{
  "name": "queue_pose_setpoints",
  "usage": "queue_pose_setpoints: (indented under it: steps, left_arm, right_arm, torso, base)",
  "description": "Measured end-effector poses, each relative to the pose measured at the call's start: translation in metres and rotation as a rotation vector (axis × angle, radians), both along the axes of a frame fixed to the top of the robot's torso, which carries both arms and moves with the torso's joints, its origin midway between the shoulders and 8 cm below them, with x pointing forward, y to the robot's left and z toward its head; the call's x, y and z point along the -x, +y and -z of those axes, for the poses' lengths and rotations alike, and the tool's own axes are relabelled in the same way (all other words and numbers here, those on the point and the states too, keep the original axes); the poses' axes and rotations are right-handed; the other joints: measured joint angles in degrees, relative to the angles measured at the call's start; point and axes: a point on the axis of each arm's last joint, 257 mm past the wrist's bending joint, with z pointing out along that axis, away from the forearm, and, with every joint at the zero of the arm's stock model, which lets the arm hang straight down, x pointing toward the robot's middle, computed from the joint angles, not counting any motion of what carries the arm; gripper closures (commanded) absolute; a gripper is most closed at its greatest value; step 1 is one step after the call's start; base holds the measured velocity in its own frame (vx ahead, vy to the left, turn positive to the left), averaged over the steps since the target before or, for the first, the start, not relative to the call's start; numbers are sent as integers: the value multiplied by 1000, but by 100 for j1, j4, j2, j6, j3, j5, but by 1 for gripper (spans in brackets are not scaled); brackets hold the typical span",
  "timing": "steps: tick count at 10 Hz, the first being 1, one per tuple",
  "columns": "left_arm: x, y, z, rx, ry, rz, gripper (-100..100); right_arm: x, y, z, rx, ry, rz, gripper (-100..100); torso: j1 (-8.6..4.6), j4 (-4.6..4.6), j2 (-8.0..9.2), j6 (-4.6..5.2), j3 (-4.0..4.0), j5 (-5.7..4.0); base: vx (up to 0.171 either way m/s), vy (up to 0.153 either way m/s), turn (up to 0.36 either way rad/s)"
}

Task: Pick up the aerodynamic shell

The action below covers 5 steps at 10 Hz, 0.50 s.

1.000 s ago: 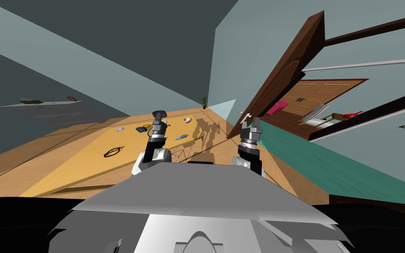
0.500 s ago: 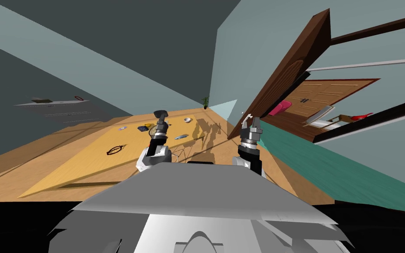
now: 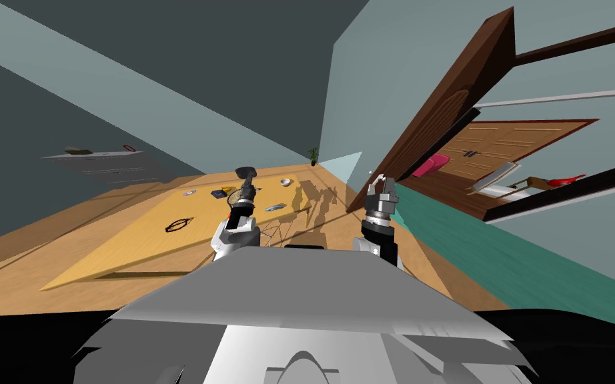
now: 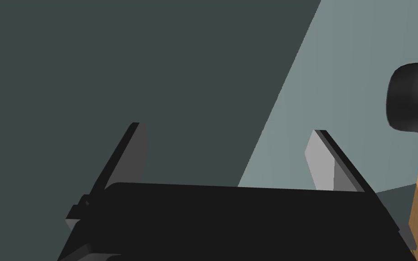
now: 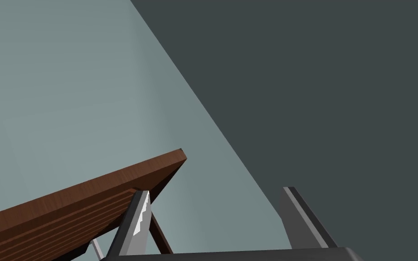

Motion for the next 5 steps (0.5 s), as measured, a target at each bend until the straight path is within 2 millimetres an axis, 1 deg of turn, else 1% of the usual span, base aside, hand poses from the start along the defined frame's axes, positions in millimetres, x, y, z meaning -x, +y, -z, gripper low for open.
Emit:
queue_pose_setpoints:
  steps: [1,2,3,5]
  left_arm:
    - [-9,7,7,4,26,-15,-100]
    - [-11,14,15,8,53,-26,-100]
    - [-18,22,19,13,76,-41,-100]
    - [-26,39,39,28,135,-71,-100]
  right_arm:
    - [0,0,0,0,0,0,0]
    - [0,0,0,0,0,0,0]
    - [0,0,0,0,0,0,0]
    - [0,0,0,0,0,0,0]
  torso:
    - [-3,0,-3,0,-2,-1]
    - [-2,0,-1,-1,-1,-1]
    - [-5,0,-4,0,-2,-1]
    - [-7,-1,-6,-1,-3,-1]
  base:
    - [18,-40,43]
    - [22,-48,74]
    - [19,-43,44]
    - [28,-48,60]
